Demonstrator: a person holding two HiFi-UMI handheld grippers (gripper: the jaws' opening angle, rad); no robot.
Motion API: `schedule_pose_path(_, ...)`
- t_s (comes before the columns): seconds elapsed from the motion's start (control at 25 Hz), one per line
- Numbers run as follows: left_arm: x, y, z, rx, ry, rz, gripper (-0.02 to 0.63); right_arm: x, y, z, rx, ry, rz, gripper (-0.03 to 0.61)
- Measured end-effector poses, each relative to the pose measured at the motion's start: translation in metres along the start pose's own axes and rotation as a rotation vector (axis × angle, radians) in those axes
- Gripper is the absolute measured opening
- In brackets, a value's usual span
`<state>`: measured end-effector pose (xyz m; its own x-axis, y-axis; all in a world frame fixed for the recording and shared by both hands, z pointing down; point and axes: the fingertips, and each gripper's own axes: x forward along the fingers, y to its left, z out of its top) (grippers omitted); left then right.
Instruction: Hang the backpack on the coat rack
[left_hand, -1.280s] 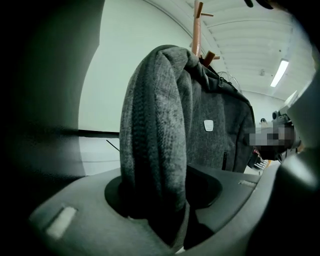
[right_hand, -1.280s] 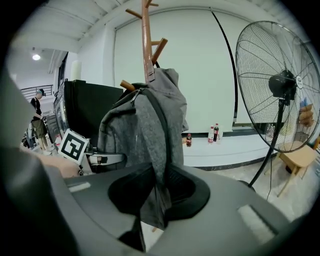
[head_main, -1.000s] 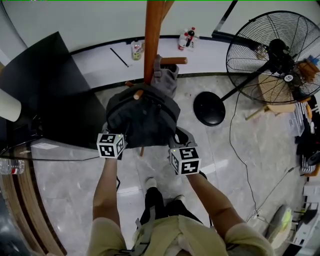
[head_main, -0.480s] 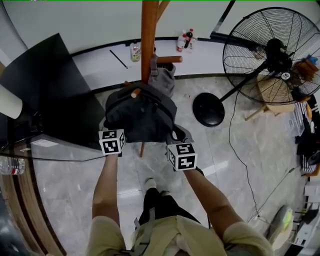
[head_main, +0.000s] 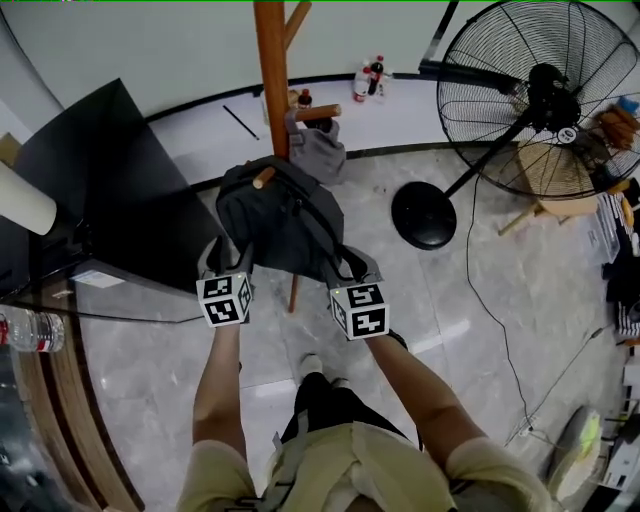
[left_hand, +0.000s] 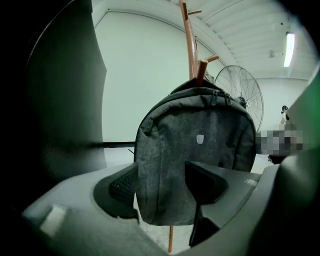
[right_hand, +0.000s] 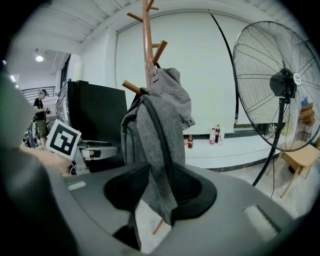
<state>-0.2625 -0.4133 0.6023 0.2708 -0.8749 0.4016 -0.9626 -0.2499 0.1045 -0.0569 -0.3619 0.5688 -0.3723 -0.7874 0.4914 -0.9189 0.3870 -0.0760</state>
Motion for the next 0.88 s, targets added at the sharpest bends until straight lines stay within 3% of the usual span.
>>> schedule_pose_path(0.44,-0.065,-0.044,0.047,-0.051,-0.103,-0.06,0.263,-0.047,0.001,0.021,0.054,-0.103,0.015,0.129)
schedule_pose_path(0.88,-0.129,-0.086,0.082,-0.036,-0.159,-0.134,0.148,-0.104,0.01,0.041,0.065,-0.187,0.028,0.114)
